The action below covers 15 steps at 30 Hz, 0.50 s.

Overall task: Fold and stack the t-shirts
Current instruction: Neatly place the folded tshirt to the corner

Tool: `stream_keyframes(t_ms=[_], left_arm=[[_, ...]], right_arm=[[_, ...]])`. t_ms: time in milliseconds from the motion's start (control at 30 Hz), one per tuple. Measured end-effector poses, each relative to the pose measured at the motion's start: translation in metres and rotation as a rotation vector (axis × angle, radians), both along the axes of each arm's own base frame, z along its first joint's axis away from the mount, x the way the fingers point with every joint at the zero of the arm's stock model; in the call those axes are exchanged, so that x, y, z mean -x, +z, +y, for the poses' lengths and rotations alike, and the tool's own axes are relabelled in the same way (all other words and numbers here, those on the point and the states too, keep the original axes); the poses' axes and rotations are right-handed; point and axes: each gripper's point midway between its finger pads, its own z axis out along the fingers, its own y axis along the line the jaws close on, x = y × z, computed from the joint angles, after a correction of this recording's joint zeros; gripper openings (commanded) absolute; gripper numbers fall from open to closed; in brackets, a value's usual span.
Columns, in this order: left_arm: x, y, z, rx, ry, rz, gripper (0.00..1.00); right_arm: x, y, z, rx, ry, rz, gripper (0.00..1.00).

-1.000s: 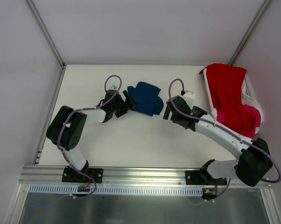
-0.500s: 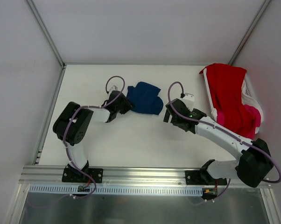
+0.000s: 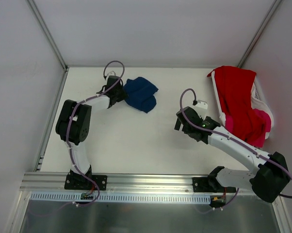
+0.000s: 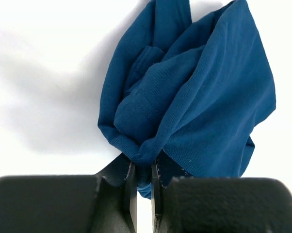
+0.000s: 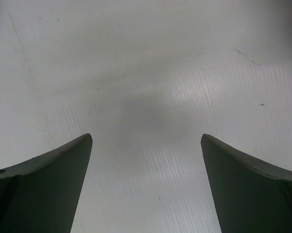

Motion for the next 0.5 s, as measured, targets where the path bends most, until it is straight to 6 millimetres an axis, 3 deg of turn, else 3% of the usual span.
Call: stream_keyframes(t_ms=[300,500], left_arm=[[-0.062,0.012,0.107,-0.117,0.122,-0.002,0.0],[-0.071,-0.007,0.172,-0.059,0.259,0.066,0.0]], right_arm=[[0.0,-0.004,-0.001,0.013,-0.001,0.009,1.0],[0.0,-0.004,-0.002,0.021,-0.004,0.007,1.0]])
